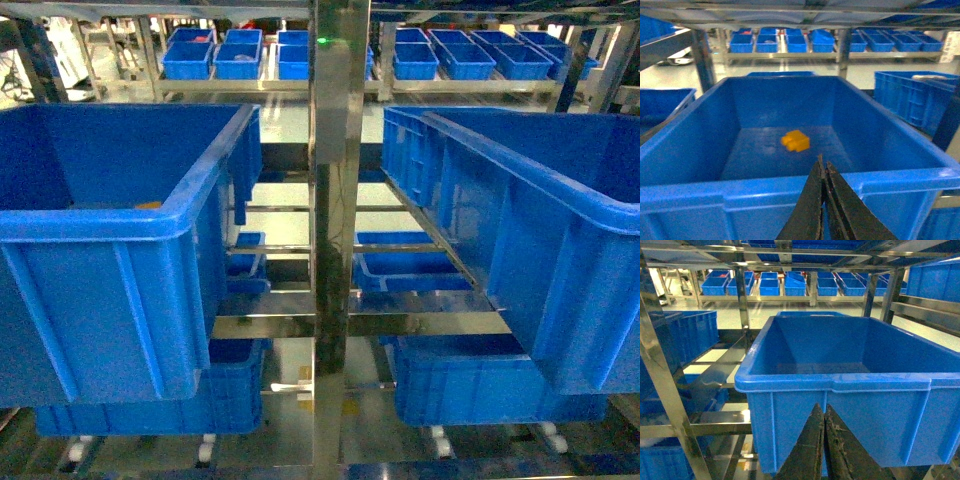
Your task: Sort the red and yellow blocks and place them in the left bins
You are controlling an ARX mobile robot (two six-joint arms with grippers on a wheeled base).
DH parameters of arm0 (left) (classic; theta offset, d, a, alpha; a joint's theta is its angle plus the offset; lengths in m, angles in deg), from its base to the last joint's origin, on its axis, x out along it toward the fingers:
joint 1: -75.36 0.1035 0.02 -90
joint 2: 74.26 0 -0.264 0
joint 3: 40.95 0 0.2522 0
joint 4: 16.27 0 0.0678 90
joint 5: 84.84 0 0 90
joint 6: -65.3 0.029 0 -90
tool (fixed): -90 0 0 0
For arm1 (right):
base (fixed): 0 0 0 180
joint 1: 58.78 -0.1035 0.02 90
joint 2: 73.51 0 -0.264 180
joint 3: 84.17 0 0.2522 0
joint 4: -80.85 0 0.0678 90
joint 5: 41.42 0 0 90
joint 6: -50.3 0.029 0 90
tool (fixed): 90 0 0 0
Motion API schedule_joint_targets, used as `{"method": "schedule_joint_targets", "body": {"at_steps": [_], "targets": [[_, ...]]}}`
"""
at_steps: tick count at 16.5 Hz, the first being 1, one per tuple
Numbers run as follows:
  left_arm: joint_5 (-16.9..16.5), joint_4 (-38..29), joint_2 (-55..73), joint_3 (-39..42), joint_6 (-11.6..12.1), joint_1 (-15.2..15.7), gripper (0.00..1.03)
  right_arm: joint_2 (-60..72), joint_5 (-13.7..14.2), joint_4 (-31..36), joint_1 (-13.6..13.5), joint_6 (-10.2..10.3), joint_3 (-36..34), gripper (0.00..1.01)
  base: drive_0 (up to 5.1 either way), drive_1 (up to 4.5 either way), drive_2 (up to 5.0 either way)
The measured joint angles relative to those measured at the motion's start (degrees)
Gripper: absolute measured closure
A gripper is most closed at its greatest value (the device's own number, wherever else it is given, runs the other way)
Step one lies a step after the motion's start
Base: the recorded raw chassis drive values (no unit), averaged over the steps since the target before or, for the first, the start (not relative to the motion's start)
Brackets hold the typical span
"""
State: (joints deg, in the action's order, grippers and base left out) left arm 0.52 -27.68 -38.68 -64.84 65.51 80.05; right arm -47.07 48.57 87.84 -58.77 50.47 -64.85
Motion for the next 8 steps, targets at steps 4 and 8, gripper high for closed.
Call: {"method": "schedule_joint_targets", "body": {"at_steps": [4, 8], "targets": [[4.74, 1.92, -5.97, 3.85, -0.04, -4.76, 1.01, -5.25, 0.04, -3.04, 0.0, 0.0, -2.38, 0.99, 0.0, 0.0, 0.0], [4.79, 3.34, -8.59, 5.27, -0.04, -4.61, 1.01, -7.3, 0.02, -4.44, 0.0, 0.0, -2.82, 0.99, 0.0, 0.0, 0.0]]}}
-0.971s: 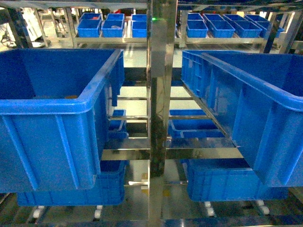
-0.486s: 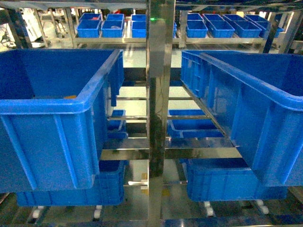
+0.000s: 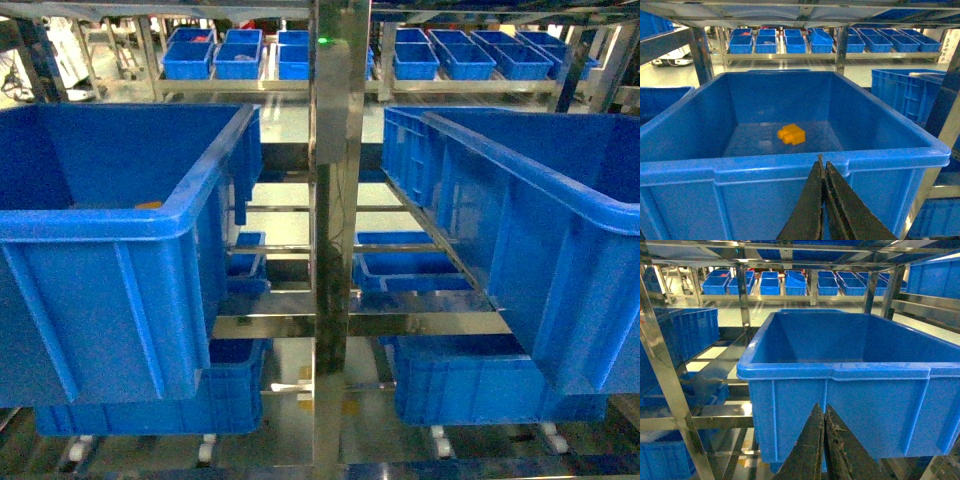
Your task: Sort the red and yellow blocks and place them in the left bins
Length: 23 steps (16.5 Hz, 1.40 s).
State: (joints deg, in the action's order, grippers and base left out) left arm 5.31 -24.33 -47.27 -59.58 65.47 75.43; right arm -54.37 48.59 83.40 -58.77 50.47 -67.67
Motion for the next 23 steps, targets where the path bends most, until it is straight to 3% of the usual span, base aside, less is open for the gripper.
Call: {"method": "schedule_joint_targets", "body": {"at_steps": [6, 11, 12, 13, 16, 17, 18, 19, 21, 22, 23], "targets": [[-0.07, 5.11, -7.78, 2.51, 0.0, -0.04, 1.01, -6.19, -0.02, -3.13, 0.0, -0.02, -1.99, 0.99, 0.0, 0.0, 0.0], [-0.09, 5.55, -10.67, 4.02, 0.0, -0.04, 1.01, -8.68, 0.0, -5.68, 0.0, 0.0, -1.99, 0.99, 0.0, 0.0, 0.0], [-0.07, 7.1, -12.33, 4.02, -0.02, -0.04, 1.01, -9.55, -0.02, -6.73, 0.0, -0.02, -1.99, 0.99, 0.0, 0.0, 0.0], [-0.09, 8.09, -13.46, 4.02, 0.0, -0.04, 1.01, -15.82, -0.2, -16.11, 0.0, -0.02, -1.95, 0.99, 0.0, 0.0, 0.0], [-0.13, 11.34, -16.72, 4.02, 0.0, -0.04, 1.01, -18.86, -0.09, -16.72, 0.0, -0.02, -1.95, 0.99, 0.0, 0.0, 0.0], [-0.09, 12.94, -17.55, 4.02, 0.0, -0.04, 1.01, -18.86, -0.04, -16.55, 0.0, -0.02, -1.95, 0.99, 0.0, 0.0, 0.0], [-0.24, 21.05, -26.4, 4.0, 0.02, -0.04, 1.01, -18.86, -0.04, -16.59, 0.0, -0.02, -1.95, 0.99, 0.0, 0.0, 0.0], [-0.13, 22.27, -26.4, 3.98, -0.07, -0.09, 0.97, -18.86, -0.07, -16.55, 0.0, -0.02, -1.95, 0.99, 0.0, 0.0, 0.0], [-0.09, 22.08, -26.4, 4.0, -0.09, -0.09, 0.46, -18.86, -0.02, -16.57, 0.0, -0.04, -1.95, 0.51, 0.0, 0.0, 0.0], [-0.07, 22.08, -26.4, 4.0, -0.09, -0.09, 0.33, -18.86, -0.02, -16.57, 0.0, -0.04, -1.95, 0.38, 0.0, 0.0, 0.0], [-0.09, 22.08, -26.4, 4.0, -0.09, -0.09, 0.28, -18.86, -0.02, -16.57, 0.0, -0.04, -1.95, 0.31, 0.0, 0.0, 0.0]]}}
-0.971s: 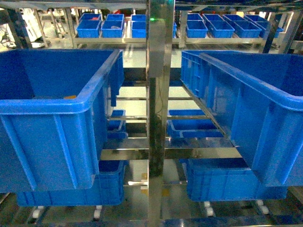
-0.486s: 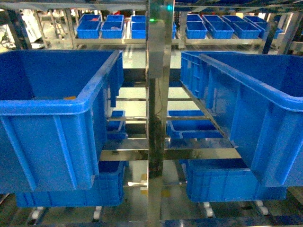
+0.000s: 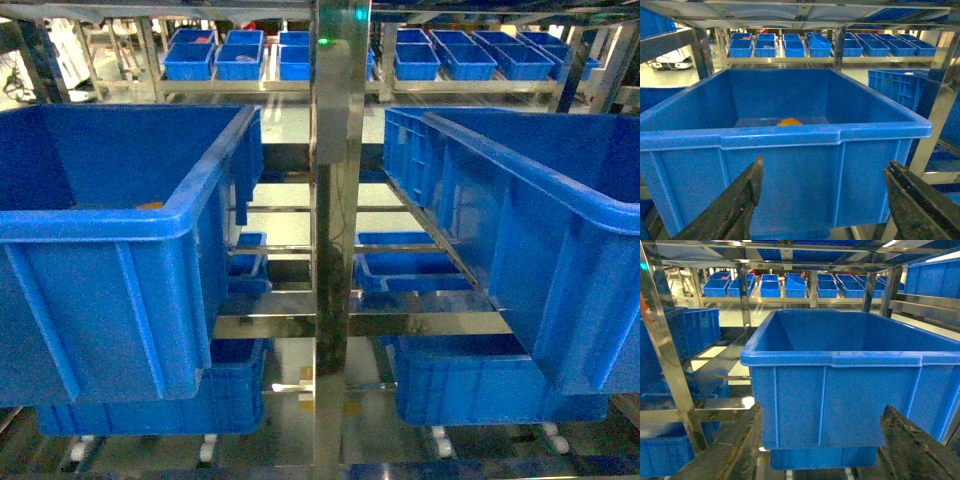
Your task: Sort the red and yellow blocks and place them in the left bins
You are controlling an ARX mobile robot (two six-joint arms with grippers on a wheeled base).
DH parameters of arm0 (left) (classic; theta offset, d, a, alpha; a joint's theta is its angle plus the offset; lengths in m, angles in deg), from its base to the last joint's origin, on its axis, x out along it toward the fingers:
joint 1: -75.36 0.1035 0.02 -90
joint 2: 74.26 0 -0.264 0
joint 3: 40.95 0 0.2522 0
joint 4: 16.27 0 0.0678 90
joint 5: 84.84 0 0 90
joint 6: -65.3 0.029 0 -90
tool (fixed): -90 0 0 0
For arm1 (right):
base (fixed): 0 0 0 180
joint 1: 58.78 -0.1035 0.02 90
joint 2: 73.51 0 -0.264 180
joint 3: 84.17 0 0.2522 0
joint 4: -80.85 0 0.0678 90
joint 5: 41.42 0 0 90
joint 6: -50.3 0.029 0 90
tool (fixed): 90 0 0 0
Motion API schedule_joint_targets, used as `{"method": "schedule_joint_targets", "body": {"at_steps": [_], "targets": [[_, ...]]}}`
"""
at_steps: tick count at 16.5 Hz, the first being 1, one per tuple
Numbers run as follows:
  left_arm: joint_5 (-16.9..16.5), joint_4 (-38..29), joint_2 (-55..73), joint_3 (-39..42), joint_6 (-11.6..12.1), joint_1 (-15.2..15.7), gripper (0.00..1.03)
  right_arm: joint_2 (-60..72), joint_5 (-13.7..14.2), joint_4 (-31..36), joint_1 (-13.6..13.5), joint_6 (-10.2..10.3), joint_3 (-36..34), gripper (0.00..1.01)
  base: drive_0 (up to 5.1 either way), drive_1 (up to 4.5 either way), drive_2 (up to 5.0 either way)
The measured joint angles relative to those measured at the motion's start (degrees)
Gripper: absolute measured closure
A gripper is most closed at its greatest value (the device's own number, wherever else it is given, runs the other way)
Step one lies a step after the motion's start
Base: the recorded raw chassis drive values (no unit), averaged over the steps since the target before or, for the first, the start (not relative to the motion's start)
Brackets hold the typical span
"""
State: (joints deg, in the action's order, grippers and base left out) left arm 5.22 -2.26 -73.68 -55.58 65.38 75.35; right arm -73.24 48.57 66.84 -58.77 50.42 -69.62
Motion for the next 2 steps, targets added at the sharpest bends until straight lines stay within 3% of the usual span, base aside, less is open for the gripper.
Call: {"method": "schedule_joint_targets", "body": {"at_steps": [2], "targets": [[0.0, 0.0, 0.0, 0.0, 0.0, 0.0, 0.08, 0.0, 0.0, 0.0, 0.0, 0.0, 0.0, 0.12, 0.0, 0.0, 0.0]]}}
